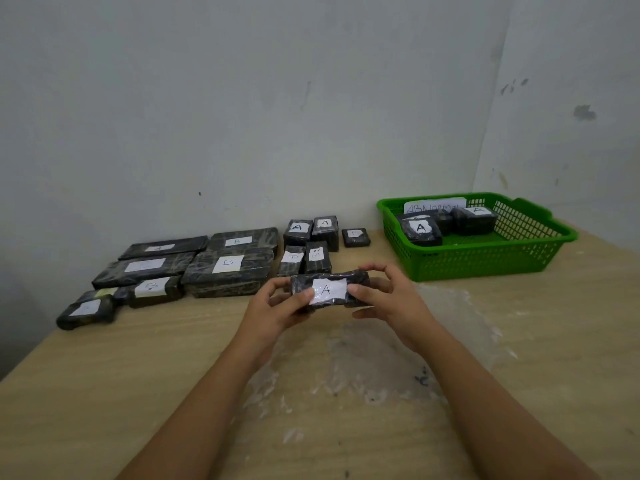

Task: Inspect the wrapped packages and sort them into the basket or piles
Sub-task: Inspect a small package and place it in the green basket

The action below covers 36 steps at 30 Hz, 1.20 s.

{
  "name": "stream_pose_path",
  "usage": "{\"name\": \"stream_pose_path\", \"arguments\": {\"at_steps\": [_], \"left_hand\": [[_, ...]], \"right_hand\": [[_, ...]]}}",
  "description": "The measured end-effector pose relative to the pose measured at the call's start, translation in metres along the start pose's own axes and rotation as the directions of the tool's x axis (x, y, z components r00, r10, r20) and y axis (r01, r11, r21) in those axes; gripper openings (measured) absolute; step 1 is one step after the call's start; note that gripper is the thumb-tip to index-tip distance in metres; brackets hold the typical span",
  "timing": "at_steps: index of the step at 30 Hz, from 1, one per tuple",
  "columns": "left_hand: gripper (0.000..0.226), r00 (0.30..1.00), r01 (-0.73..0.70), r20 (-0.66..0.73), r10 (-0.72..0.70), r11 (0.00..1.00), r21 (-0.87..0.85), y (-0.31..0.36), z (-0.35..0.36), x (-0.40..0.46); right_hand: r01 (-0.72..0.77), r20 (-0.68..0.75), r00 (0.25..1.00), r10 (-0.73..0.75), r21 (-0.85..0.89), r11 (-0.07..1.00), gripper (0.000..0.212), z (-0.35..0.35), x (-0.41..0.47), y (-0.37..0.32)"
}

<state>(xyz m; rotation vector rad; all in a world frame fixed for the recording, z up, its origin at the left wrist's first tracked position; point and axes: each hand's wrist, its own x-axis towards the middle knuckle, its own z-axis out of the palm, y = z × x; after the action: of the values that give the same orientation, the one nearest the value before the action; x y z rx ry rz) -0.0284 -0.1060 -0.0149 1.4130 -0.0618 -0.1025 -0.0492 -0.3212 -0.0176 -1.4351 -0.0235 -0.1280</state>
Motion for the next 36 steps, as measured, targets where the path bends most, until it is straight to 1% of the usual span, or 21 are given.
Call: {"name": "stream_pose_path", "arguments": {"at_steps": [4, 11, 15, 18, 24, 28, 31, 33, 36], "left_hand": [[0.037, 0.999, -0.024, 0.035, 0.023, 0.999, 0.039, 0.003, 0.0, -0.003], [0.032, 0.999, -0.019, 0.031, 0.019, 1.0, -0.021, 0.002, 0.001, -0.002], [0.033, 0.999, -0.032, 0.035, 0.032, 0.999, -0.018, 0.001, 0.001, -0.002], [0.026, 0.997, -0.067, 0.041, 0.066, 0.997, 0.024, -0.001, 0.003, -0.004], [0.021, 0.995, -0.068, 0.081, 0.064, 0.996, 0.049, 0.001, 0.004, -0.004], [0.024, 0.996, -0.064, 0.059, 0.06, 0.996, 0.063, -0.001, 0.006, -0.005], [0.024, 0.997, -0.071, 0.032, 0.069, 0.994, 0.078, -0.004, 0.006, -0.004], [0.024, 0.997, -0.076, 0.018, 0.074, 0.991, 0.109, -0.006, 0.005, -0.004], [0.027, 0.997, -0.077, 0.036, 0.072, 0.986, 0.15, -0.006, 0.005, -0.004]], "right_hand": [[0.016, 0.022, 1.0, -0.016, 0.022, 1.0, 0.04, -0.001, 0.0, 0.002], [0.052, 0.033, 0.998, -0.052, -0.006, 0.999, 0.04, 0.001, 0.0, 0.002], [0.025, 0.059, 0.998, -0.026, 0.012, 1.0, 0.045, 0.006, -0.002, 0.002], [0.03, 0.042, 0.999, -0.029, -0.026, 0.999, 0.042, 0.008, -0.003, 0.003], [0.02, 0.015, 1.0, -0.02, 0.0, 1.0, 0.039, 0.007, -0.002, 0.002], [0.017, 0.039, 0.999, -0.014, -0.079, 0.997, 0.037, 0.009, -0.004, 0.001], [0.024, 0.036, 0.999, -0.019, -0.13, 0.991, 0.042, 0.012, -0.006, 0.002], [0.032, 0.018, 0.999, -0.029, -0.162, 0.986, 0.048, 0.015, -0.008, 0.004], [0.019, -0.04, 0.999, -0.026, -0.168, 0.986, 0.047, 0.018, -0.007, 0.006]]}}
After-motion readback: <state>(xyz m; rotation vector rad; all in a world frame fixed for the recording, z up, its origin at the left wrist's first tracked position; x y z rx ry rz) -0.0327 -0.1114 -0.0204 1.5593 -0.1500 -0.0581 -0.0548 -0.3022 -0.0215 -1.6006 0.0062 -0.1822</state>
